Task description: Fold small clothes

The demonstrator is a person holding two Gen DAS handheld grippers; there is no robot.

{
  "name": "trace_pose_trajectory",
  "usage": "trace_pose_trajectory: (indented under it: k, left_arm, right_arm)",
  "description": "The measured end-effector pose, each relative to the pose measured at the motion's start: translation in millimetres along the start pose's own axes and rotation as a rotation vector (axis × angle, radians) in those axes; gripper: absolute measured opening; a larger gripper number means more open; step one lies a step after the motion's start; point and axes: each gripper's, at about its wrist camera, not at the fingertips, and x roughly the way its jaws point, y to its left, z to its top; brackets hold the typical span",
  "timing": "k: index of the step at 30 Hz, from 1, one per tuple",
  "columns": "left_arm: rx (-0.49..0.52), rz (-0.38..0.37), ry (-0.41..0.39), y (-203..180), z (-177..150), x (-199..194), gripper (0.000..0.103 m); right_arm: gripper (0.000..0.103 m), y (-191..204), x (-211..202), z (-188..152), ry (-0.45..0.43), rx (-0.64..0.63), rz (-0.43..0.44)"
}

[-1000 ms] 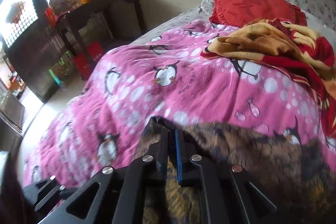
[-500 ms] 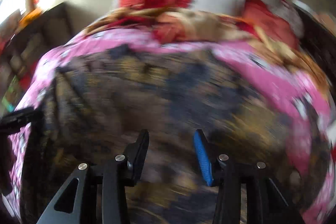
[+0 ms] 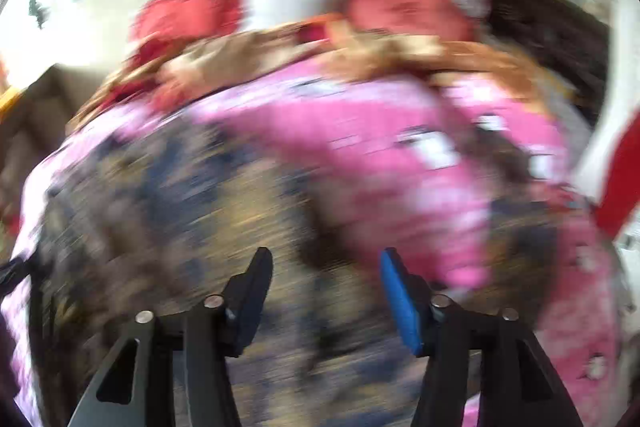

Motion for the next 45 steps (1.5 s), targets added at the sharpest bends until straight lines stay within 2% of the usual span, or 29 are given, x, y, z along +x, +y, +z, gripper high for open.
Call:
trace_pose_trajectory:
  k: [3,5,7,9,10,11,12,13,14,15,16,19,22,26,31,33,35,37,39,41,42,43,45]
  left_arm:
    - [-0.002,-0.018,0.023,-3.3,-2.6,2.1,0.086]
    - [-0.007,-0.028,0.041,-6.9,-5.4,2.8,0.086]
    - [-0.012,-0.03,0.05,-8.0,-6.3,4.4,0.086]
    - [-0.011,-0.029,0.059,-6.9,-6.7,5.5,0.086]
    - [-0.012,-0.03,0.064,-5.6,-6.6,5.7,0.086]
    - [-0.015,-0.029,0.065,-3.7,-6.6,5.7,0.086]
    - [-0.021,-0.028,0.065,-1.8,-6.0,6.5,0.086]
    - [-0.031,-0.027,0.067,0.4,-5.7,7.5,0.086]
    - [-0.041,-0.031,0.071,2.7,-6.3,8.3,0.086]
    - [-0.056,-0.037,0.078,4.5,-6.4,9.5,0.086]
    - [-0.075,-0.048,0.085,6.2,-7.0,9.8,0.086]
    - [-0.106,-0.078,0.084,7.7,-8.9,3.7,0.086]
    - [-0.079,-0.07,0.053,4.2,-8.6,-8.1,0.086]
    - [-0.092,-0.086,0.027,4.7,-4.6,-19.9,0.086]
    - [-0.141,-0.121,-0.043,9.7,-1.4,-41.6,0.086]
    - [-0.158,-0.135,-0.064,12.9,-1.6,-48.1,0.086]
    - [-0.172,-0.147,-0.077,17.0,-2.9,-52.1,0.086]
    - [-0.184,-0.155,-0.067,21.4,-4.1,-50.7,0.086]
    - [-0.193,-0.168,-0.046,23.9,-5.3,-47.5,0.086]
    - [-0.2,-0.172,-0.032,25.9,-7.3,-45.1,0.086]
    - [-0.199,-0.174,-0.032,26.1,-7.8,-44.7,0.086]
    - [-0.193,-0.175,-0.032,25.5,-7.8,-43.9,0.086]
    - [-0.172,-0.175,-0.027,21.4,-7.1,-40.4,0.086]
  right_arm:
    - [0.067,-50.0,13.9,25.6,-0.006,0.082,-0.114]
    - [0.069,-76.8,35.4,44.0,0.049,0.074,-0.192]
    - [0.07,-95.4,59.5,55.4,0.131,0.058,-0.193]
    - [0.07,-111.4,82.7,59.4,0.218,0.051,-0.166]
    - [0.07,-118.3,87.1,58.5,0.234,0.059,-0.132]
    - [0.052,-122.9,84.6,57.2,0.231,0.07,-0.097]
    - [0.04,-126.0,80.2,56.1,0.222,0.074,-0.055]
    - [0.016,-127.0,74.1,53.5,0.209,0.061,-0.066]
    - [0.011,-127.6,68.7,51.7,0.195,0.04,-0.111]
    - [0.009,-131.5,63.4,48.4,0.183,0.041,-0.118]
    - [0.007,-138.5,57.7,45.0,0.176,0.072,-0.087]
    - [0.005,-143.5,36.7,42.4,0.128,0.081,-0.109]
    - [0.005,-139.8,-6.5,50.4,0.015,0.133,0.018]
    - [0.005,-104.5,-76.4,66.0,-0.117,0.098,0.244]
    - [0.005,-21.5,-150.2,73.7,-0.208,-0.033,0.528]
    - [0.005,21.8,-168.3,68.7,-0.216,-0.095,0.664]
    - [0.005,58.1,-172.9,52.6,-0.196,-0.161,0.727]
    - [0.005,93.0,-155.5,24.0,-0.131,-0.248,0.742]
    - [0.009,120.5,-125.2,-10.3,-0.041,-0.309,0.687]
    - [0.03,142.7,-86.7,-49.7,0.118,-0.352,0.645]
    - [0.034,148.2,-72.2,-65.6,0.188,-0.367,0.628]
    - [0.035,151.2,-62.8,-80.3,0.225,-0.379,0.611]
    - [0.038,148.4,-58.5,-95.4,0.232,-0.387,0.592]
